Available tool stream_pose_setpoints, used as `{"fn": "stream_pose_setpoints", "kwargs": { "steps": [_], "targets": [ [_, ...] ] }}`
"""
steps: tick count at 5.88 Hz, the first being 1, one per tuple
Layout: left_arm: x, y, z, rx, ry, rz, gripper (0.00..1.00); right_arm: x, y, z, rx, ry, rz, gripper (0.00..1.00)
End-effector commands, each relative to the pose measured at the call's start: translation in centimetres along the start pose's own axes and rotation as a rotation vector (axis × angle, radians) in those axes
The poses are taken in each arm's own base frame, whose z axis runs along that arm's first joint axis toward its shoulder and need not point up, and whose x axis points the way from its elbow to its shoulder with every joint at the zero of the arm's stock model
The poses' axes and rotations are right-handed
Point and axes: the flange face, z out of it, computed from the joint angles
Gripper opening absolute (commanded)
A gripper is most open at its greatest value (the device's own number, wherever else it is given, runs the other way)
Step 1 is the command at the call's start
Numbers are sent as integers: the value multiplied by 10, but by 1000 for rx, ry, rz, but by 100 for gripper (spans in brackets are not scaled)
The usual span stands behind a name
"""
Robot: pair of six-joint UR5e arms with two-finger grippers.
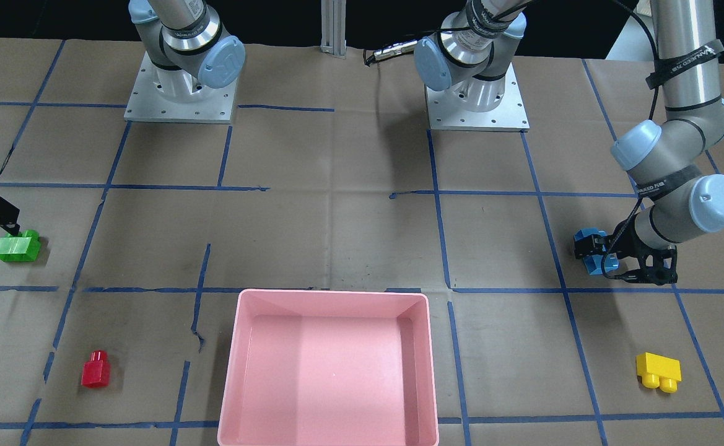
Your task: Put all blocks into box
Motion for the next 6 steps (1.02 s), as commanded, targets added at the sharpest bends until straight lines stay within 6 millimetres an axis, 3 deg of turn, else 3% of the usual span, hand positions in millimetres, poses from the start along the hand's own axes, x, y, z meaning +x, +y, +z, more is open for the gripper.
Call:
{"fn": "stream_pose_setpoints", "kwargs": {
  "steps": [1,2,3,5,6],
  "targets": [
    [0,0,2,-4,0,-1,47,12,0,28,-9,-6,84,100],
    [-1,-1,-3,1,-6,-6,19,12,1,38,-32,-12,84,100],
    [-3,-3,-9,10,-12,-8,4,14,2,50,-62,-13,83,100],
    [3,-18,-56,70,-22,-15,0,12,4,47,-72,-21,86,100],
    [33,-41,-78,129,13,-15,0,12,4,49,-73,-27,86,100]
  ]
}}
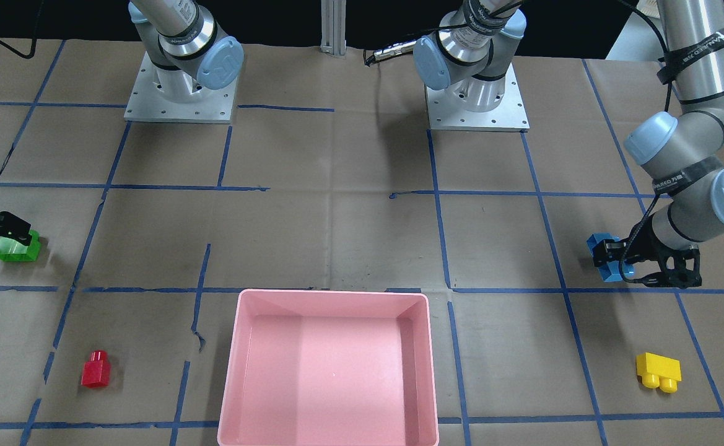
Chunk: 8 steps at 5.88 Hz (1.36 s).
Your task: Put all blocks into box
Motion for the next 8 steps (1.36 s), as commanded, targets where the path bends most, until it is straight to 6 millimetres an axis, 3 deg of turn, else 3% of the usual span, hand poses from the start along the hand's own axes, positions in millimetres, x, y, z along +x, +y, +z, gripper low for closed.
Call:
{"fn": "stream_pose_setpoints", "kwargs": {
  "steps": [1,2,3,4,5,6,7,8],
  "targets": [
    [69,-50,-42,88,19,-12,0,-1,-2,6,1,-7,-1,100],
    [136,-81,-65,93,33,-56,0,-1,-1,6,-2,-8,-2,100],
    [186,-113,-90,93,32,-46,0,-1,-2,6,0,-10,-2,100],
    [237,-141,-104,92,74,-115,0,-1,-3,15,-7,-23,-2,88],
    [286,-169,-118,91,103,-186,0,0,-3,16,-17,-23,-2,53],
    [324,-186,-122,100,134,-258,0,-1,-2,14,-20,-22,-4,32],
    [359,-191,-119,97,180,-323,0,-1,-5,6,-7,-11,-14,20],
    [403,-181,-100,62,166,-269,0,-2,-10,-13,24,14,-23,20]
  ]
}}
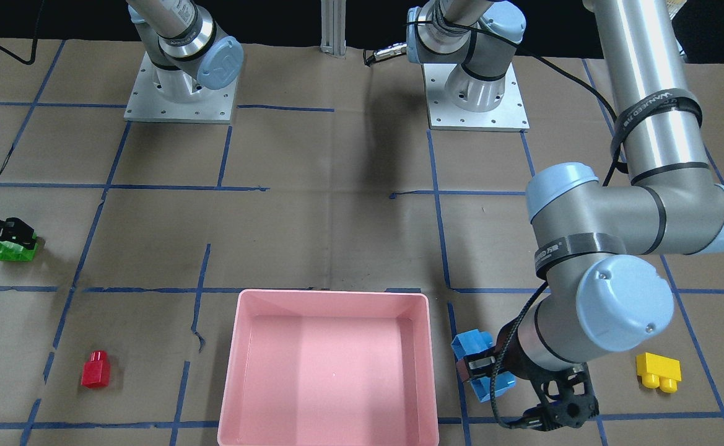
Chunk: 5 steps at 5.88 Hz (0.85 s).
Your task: Put all blocks into box
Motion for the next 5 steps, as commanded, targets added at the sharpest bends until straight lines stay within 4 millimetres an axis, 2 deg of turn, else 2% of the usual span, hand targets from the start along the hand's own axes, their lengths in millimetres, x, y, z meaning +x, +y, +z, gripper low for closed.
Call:
{"fn": "stream_pose_setpoints", "kwargs": {
  "steps": [1,2,3,4,5],
  "targets": [
    [60,33,50,-54,-29,33,1,-4,-8,-54,53,34,-23,20],
    [60,33,64,-71,-36,6,16,-14,-20,-107,54,29,-43,20],
    [60,40,66,-78,-39,17,99,-29,-42,-163,46,25,-76,20],
    [57,41,43,-36,-43,59,98,-50,-60,-216,27,9,-51,20],
    [52,41,22,-6,-40,58,99,-86,-76,-246,34,16,-41,21]
  ]
}}
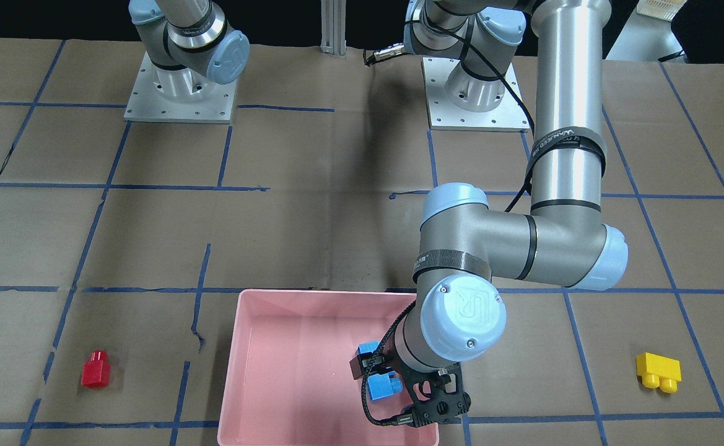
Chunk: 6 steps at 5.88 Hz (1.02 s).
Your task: Put all blocks into box
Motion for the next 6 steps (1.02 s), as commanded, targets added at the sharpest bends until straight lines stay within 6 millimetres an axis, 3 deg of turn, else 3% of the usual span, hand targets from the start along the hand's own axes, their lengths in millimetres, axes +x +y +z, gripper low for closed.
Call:
{"fn": "stream_pose_setpoints", "kwargs": {
  "steps": [1,2,3,4,5,6],
  "targets": [
    [-33,-10,-60,79,21,-32,99,-97,-37,-46,16,13,24,21],
    [-90,-30,-83,93,27,-74,99,-165,-48,-46,20,14,64,21],
    [-157,-53,-84,76,25,-107,99,-228,-55,-46,36,17,92,21],
    [-204,-61,-80,64,10,9,98,-291,-75,-39,63,18,115,21],
    [-262,-68,-71,40,8,76,98,-353,-110,-35,83,-6,132,21],
    [-333,-74,-58,22,13,166,98,-420,-140,-10,73,-33,131,21]
  ]
}}
